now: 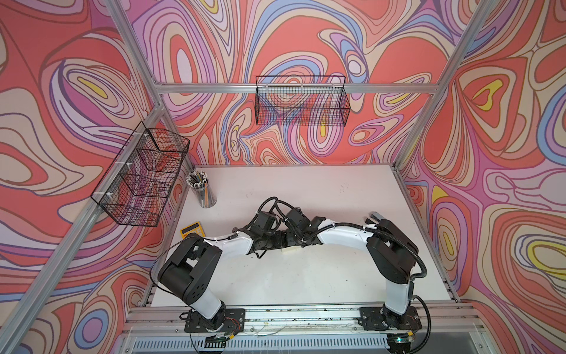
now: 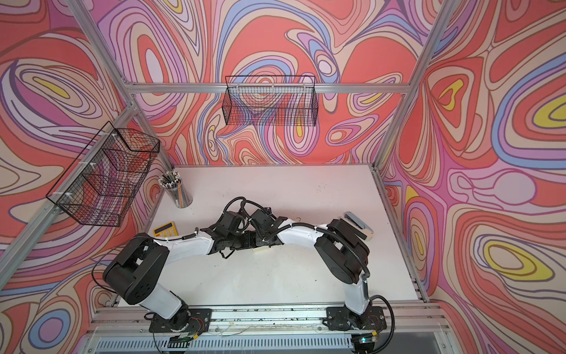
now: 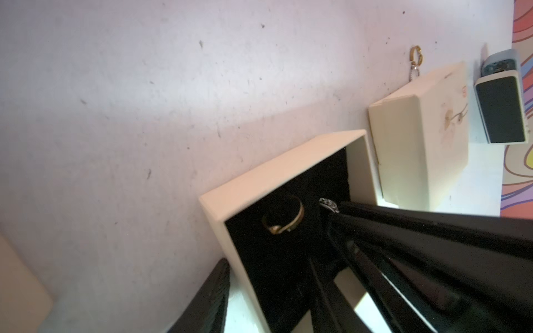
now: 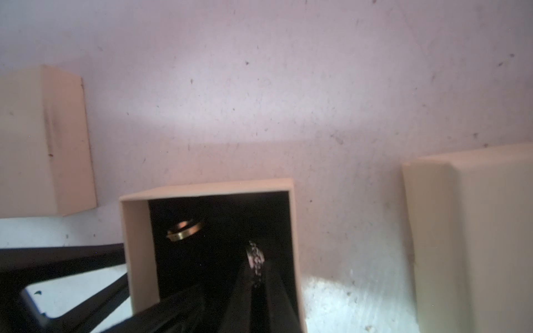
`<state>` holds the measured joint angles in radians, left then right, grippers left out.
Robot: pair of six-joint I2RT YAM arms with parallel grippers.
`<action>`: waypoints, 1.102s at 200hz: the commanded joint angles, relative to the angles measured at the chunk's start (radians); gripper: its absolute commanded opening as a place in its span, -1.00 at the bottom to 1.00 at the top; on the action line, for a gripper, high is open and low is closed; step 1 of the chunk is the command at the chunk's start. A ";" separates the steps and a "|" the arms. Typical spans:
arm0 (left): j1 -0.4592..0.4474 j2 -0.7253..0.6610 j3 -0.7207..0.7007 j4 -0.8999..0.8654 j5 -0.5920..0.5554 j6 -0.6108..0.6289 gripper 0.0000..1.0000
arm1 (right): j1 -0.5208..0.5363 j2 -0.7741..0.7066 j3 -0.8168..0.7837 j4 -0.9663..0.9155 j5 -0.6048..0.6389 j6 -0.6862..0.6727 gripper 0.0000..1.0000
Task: Take the rings out of the lift-off lid box
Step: Take out the ring from the jewelry box.
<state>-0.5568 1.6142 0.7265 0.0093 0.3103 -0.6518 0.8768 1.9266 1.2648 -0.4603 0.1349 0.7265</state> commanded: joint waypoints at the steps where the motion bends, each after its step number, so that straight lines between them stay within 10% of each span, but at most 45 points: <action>1: -0.015 0.076 -0.014 -0.138 -0.038 -0.025 -0.08 | 0.008 0.020 0.008 0.043 -0.024 0.014 -1.00; 220: -0.046 0.208 0.011 -0.162 -0.127 -0.034 -0.24 | -0.028 -0.101 -0.070 0.094 0.025 0.044 -1.00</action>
<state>-0.5850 1.7210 0.8040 0.0772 0.2298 -0.6842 0.8520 1.8690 1.2018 -0.4194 0.1867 0.7517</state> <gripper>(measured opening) 0.381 0.073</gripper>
